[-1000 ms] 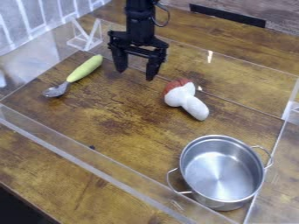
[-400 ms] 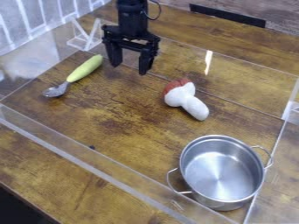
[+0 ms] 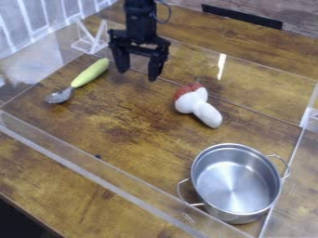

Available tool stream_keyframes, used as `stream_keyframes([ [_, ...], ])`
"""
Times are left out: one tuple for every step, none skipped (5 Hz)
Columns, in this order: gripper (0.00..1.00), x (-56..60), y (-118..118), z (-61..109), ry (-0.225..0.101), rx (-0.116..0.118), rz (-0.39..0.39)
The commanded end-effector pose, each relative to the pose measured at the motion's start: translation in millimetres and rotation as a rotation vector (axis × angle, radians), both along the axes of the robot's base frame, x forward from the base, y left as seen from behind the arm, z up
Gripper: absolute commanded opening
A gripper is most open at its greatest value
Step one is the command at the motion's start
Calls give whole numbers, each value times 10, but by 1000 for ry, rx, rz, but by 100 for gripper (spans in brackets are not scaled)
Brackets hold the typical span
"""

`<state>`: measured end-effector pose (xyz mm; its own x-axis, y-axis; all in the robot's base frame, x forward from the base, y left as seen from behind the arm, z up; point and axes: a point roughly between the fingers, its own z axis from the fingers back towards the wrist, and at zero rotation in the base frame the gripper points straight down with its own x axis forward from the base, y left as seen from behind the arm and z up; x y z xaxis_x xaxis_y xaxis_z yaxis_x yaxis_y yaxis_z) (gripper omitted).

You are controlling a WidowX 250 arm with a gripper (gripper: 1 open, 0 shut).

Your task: Remove the mushroom from the silver pot and put it on the table

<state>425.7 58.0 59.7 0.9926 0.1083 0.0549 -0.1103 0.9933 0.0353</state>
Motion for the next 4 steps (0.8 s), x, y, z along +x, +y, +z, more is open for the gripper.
stream_keyframes([
  [100, 12, 62, 253, -76, 11, 24],
  [100, 118, 140, 221, -82, 9, -12],
  [100, 211, 218, 160, -82, 8, -41],
  [100, 202, 212, 279, -89, 8, -72],
])
